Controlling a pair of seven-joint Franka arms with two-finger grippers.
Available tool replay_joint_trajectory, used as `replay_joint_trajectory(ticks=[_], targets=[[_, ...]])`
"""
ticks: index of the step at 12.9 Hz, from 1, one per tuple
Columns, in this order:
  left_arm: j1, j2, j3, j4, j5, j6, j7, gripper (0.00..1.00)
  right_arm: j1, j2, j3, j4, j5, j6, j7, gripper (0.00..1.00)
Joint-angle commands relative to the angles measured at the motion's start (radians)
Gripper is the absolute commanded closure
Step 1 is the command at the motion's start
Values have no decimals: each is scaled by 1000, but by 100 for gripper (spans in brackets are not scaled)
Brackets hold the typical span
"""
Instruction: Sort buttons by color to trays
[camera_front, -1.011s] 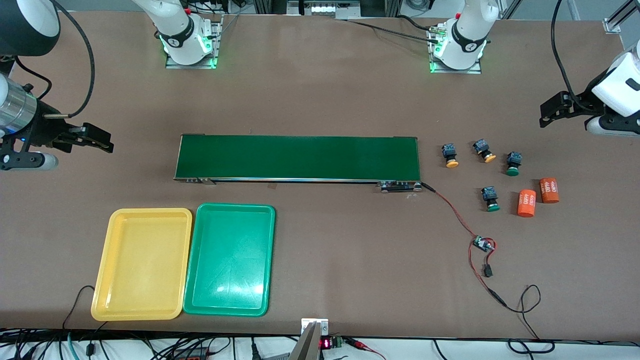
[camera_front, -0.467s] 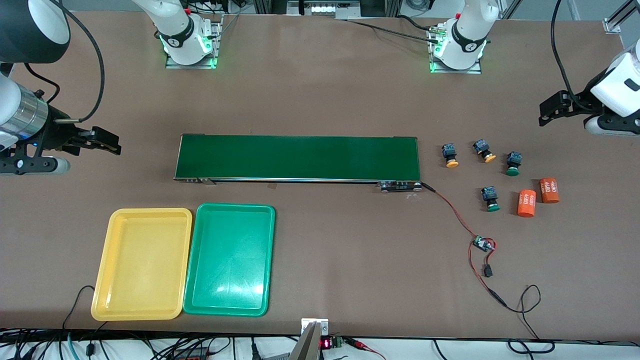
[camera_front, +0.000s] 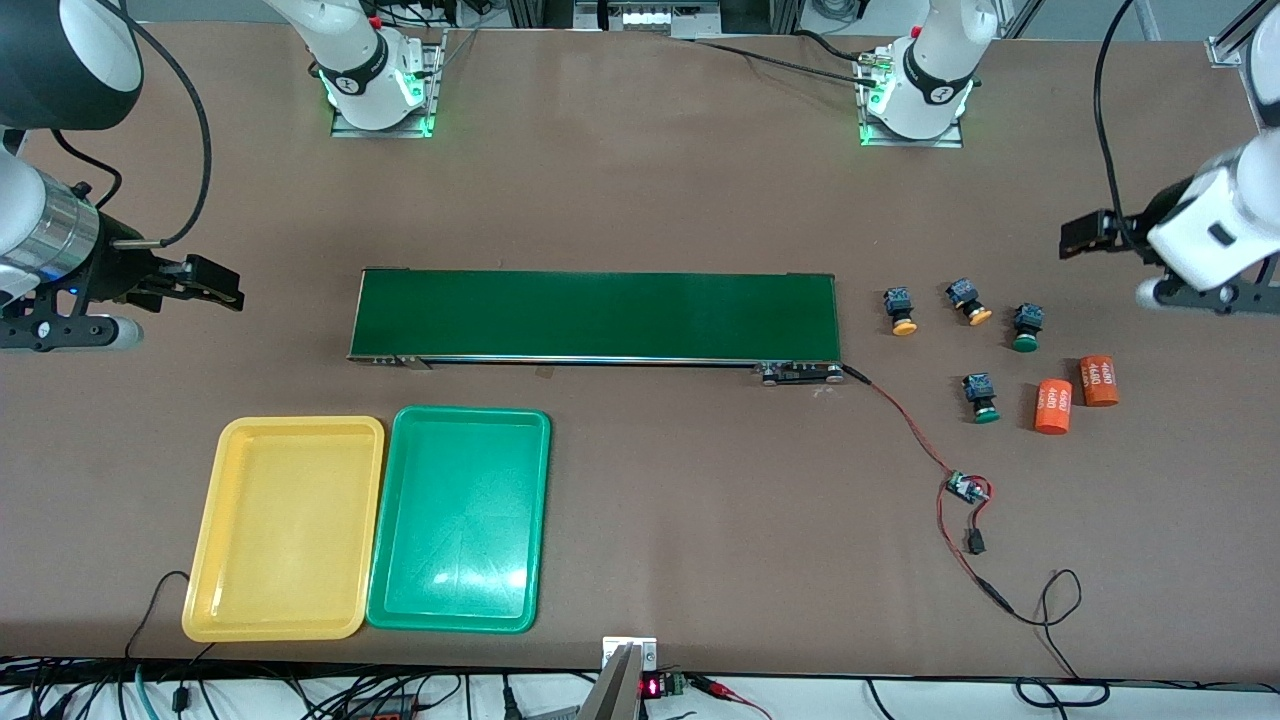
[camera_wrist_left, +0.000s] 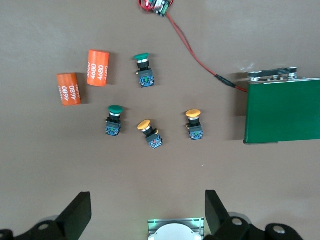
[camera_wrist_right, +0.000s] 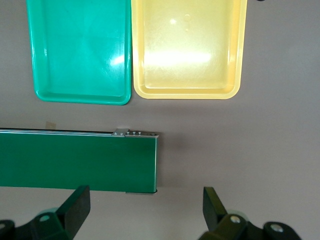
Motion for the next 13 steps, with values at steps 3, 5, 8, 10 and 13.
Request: replay_joint_trajectory(ticks=[3,5,8,10,13], targets=[[35,174,5,42,65,117,58,0,11,-4,-3,-3,-10,2,-1,0],[80,216,5,10,65,232,163,0,11,-4,-1,-6,-10,2,-1,0],[138,254,5,-82,66,427,273,0,8,-4,-3,-7,-10,-1,-7,0],[144,260,7,-165,66,554,285,0,5,-4,-3,-7,-10,-2,-13,0],[169,279,5,-286,134,781,310,0,5,2,-3,-7,-3,2,-13,0]])
